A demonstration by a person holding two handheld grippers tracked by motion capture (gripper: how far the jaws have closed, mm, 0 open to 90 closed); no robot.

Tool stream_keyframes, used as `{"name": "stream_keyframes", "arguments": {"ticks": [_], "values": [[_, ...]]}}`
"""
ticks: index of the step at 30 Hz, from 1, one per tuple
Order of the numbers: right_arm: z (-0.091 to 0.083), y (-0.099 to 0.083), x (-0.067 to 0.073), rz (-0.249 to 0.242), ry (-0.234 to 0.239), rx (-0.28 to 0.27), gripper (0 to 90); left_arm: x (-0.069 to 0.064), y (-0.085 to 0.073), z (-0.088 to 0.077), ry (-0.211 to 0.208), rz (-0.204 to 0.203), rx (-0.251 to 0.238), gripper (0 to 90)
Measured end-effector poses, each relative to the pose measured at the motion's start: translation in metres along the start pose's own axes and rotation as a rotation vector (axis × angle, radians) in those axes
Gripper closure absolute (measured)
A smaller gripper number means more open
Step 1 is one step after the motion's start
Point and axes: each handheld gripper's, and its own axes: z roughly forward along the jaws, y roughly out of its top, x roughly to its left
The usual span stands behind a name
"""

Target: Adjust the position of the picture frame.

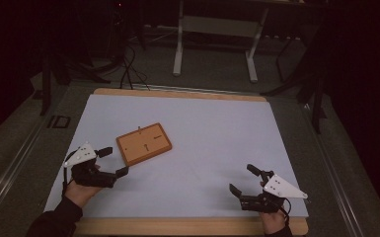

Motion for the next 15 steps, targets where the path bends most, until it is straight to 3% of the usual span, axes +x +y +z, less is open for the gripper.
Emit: {"name": "stream_keyframes", "arguments": {"ticks": [15], "values": [[0.001,0.0,0.001,0.007,0.015,-0.001,10.4,0.022,0.022,0.038,0.033,0.01,0.04,4.1]]}}
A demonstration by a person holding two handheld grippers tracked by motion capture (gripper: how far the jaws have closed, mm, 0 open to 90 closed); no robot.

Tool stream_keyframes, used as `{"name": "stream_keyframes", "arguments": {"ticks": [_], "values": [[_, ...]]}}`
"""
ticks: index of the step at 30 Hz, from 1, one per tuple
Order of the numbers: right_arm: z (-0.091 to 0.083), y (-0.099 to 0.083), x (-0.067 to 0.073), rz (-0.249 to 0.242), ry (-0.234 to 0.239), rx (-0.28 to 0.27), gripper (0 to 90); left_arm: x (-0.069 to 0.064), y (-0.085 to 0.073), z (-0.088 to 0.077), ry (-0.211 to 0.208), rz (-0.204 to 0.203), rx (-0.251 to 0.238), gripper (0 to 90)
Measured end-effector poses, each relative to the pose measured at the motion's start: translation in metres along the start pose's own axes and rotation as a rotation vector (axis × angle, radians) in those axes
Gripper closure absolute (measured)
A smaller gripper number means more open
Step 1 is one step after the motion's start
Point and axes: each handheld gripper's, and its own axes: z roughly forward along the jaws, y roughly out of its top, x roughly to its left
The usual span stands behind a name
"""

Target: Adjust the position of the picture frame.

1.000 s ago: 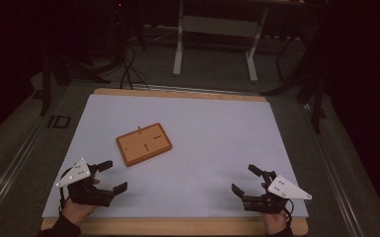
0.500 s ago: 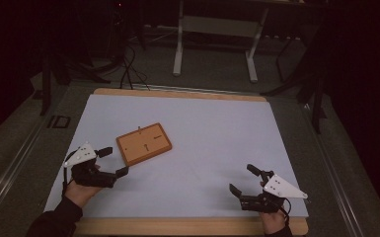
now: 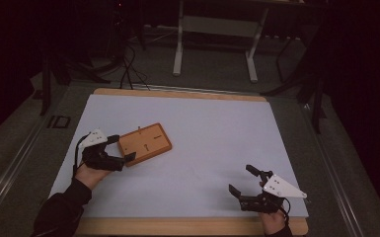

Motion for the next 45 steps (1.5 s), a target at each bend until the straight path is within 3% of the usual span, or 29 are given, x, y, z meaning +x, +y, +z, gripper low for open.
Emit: {"name": "stream_keyframes", "arguments": {"ticks": [8,14,19,21,23,31,37,45], "values": [[0.001,0.001,0.002,0.006,-0.011,0.006,10.4,0.008,0.006,0.019,0.032,0.007,-0.008,6.7],[0.002,0.001,0.002,0.028,-0.005,-0.002,10.4,0.017,0.008,0.032,0.059,-0.008,0.017,12.2],[0.003,0.0,0.002,0.035,0.0,0.005,10.4,0.025,0.008,0.046,0.125,-0.014,0.05,19.9],[0.003,0.0,0.002,0.035,0.0,0.006,10.4,0.025,0.008,0.046,0.125,-0.014,0.05,21.8],[0.003,0.0,0.002,0.027,-0.001,0.011,10.5,0.031,0.008,0.056,0.164,-0.021,0.077,26.1],[0.004,-0.001,0.002,0.029,0.016,0.021,10.5,0.039,0.006,0.079,0.201,-0.03,0.151,42.9],[0.004,-0.001,0.002,0.034,0.023,0.023,10.5,0.043,0.005,0.086,0.245,-0.013,0.152,59.0],[0.004,-0.002,0.002,0.036,0.027,0.029,10.5,0.048,0.005,0.093,0.217,-0.036,0.157,70.7]]}}
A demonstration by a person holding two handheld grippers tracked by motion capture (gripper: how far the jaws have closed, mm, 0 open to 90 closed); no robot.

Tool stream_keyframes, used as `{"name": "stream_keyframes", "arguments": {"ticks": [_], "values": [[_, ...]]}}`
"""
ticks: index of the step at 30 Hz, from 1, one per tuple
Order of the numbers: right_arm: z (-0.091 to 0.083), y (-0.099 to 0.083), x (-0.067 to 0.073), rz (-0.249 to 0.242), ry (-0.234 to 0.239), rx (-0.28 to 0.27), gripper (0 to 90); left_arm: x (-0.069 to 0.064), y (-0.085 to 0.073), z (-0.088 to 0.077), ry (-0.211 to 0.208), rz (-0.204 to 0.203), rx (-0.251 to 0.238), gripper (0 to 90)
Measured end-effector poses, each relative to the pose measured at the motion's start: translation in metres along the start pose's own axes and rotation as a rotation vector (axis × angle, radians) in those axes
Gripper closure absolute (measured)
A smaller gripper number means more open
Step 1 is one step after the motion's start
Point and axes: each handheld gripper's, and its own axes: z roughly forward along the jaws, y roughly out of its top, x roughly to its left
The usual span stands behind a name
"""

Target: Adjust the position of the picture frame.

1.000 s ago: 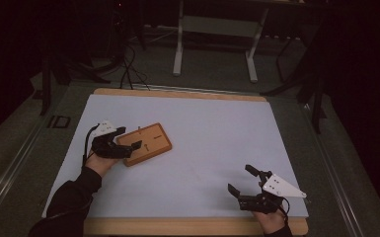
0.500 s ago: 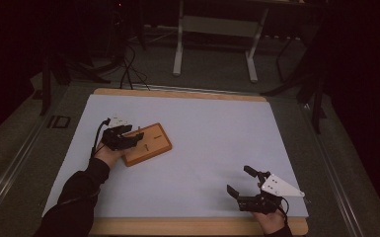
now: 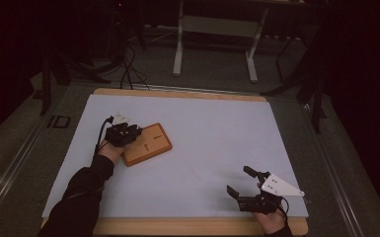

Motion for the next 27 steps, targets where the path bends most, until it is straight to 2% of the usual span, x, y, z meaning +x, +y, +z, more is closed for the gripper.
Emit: {"name": "stream_keyframes", "arguments": {"ticks": [1,5,9,20,24,27], "values": [[0.0,-0.0002,-0.0002,0.002,0.0,0.002,10.5,-0.0001,-0.0002,0.001,0.002,0.002,0.003,74.2],[-0.0001,-0.0004,-0.0006,0.005,0.004,0.002,10.5,-0.0003,-0.0018,0.0049,-0.016,0.006,0.016,77.6],[-0.0004,-0.0006,-0.0013,0.009,0.001,0.002,10.5,0.0,-0.003,0.0068,-0.014,0.01,0.016,83.0],[0.0,-0.0011,-0.0022,0.014,-0.006,0.008,10.7,-0.0013,-0.0064,0.0074,-0.002,0.017,-0.007,85.3],[0.0003,-0.0014,-0.0028,0.02,-0.004,0.007,10.7,-0.0041,-0.0058,0.0061,-0.018,0.042,-0.005,85.4],[0.0004,-0.0016,-0.0028,0.023,-0.002,0.009,10.7,-0.0078,-0.0041,0.0043,-0.036,0.038,-0.009,85.4]]}}
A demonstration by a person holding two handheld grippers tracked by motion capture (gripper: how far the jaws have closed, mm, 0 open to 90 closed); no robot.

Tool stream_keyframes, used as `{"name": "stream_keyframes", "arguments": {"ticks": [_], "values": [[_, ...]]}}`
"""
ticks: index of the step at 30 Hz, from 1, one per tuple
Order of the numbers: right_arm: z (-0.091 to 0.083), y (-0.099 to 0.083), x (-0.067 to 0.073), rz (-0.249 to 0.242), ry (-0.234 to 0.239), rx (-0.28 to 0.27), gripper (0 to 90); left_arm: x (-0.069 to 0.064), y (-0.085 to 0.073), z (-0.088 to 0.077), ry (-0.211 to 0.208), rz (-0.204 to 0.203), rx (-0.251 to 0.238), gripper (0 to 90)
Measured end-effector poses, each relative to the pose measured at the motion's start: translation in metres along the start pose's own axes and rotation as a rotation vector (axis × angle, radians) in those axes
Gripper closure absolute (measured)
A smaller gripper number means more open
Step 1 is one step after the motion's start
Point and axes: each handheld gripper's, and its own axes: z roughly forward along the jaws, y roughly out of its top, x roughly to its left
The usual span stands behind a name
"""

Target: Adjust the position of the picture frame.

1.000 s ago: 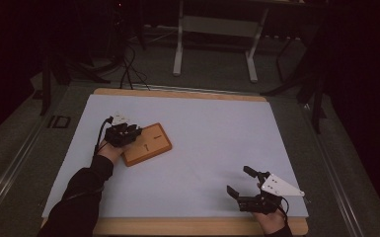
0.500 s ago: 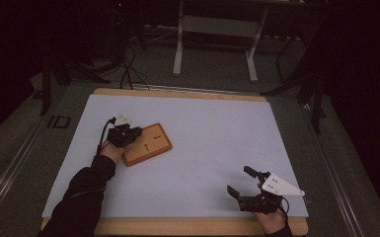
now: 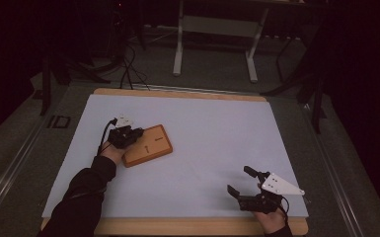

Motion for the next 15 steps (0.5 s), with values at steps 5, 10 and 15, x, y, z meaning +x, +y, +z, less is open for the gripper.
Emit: {"name": "stream_keyframes", "arguments": {"ticks": [5,10,15], "values": [[0.0,0.0,0.0,0.001,0.002,0.0,10.7,-0.009,0.007,-0.004,-0.034,0.004,-0.013,85.5],[0.0,0.0,0.0,0.002,0.002,-0.001,10.7,-0.022,0.018,-0.009,-0.048,0.031,-0.027,85.5],[0.001,0.0,0.0,0.003,0.007,0.0,10.7,-0.036,0.029,-0.014,-0.068,0.06,-0.04,85.5]]}}
